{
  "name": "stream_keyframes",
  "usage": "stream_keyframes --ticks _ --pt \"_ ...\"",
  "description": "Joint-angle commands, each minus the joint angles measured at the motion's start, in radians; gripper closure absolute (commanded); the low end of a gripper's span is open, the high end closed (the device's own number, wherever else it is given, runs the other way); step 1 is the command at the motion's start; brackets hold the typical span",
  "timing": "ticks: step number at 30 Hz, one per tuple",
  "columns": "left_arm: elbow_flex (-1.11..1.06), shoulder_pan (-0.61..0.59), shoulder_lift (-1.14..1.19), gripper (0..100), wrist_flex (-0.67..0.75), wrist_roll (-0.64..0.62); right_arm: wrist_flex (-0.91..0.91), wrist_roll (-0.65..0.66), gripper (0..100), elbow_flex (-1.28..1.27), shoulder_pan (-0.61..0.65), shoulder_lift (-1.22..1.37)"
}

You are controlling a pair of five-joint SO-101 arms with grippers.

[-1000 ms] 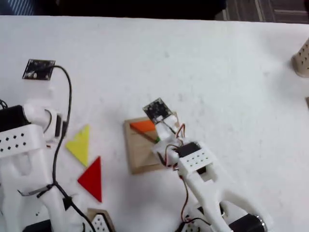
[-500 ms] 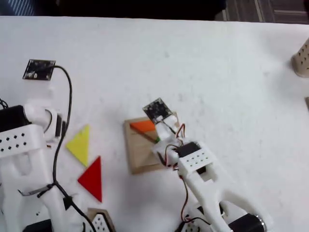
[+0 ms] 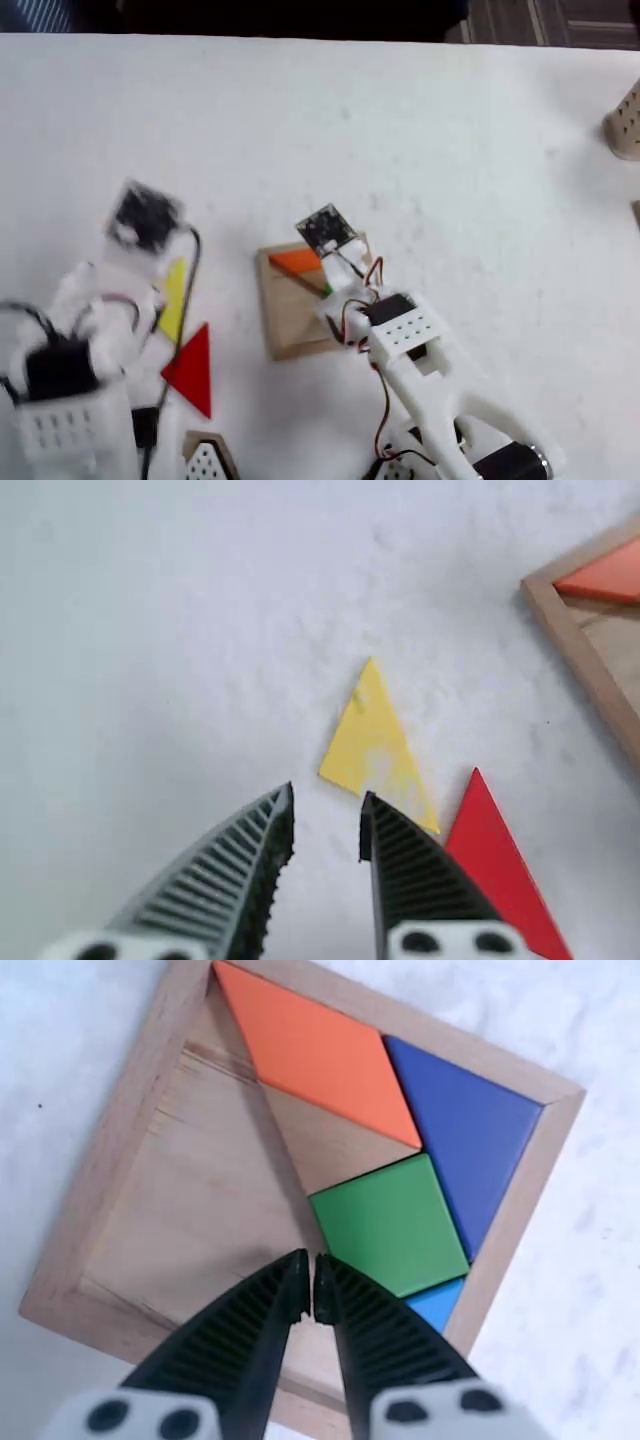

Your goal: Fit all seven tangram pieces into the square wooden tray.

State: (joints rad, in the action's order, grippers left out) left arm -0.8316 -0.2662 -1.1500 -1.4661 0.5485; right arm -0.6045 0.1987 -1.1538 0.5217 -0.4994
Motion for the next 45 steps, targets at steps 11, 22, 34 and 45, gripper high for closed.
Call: stream_keyframes --ticks 11,22,34,45 --pt "-0.262 -0.01 -0.668 98 0.071 -0.14 -0.015 0.012 98.1 0.005 -0.004 -0.013" --pt "-0.265 -0.206 -0.676 98 0.56 -0.511 -0.012 0.012 98.1 0.005 -0.002 -0.013" --pt "-0.273 -0.352 -0.676 98 0.968 -0.516 -0.008 0.014 97.9 0.005 -0.004 -0.008" --pt "-0.437 -0.519 -0.676 98 1.55 -0.511 -0.005 0.014 97.8 0.005 -0.002 -0.005"
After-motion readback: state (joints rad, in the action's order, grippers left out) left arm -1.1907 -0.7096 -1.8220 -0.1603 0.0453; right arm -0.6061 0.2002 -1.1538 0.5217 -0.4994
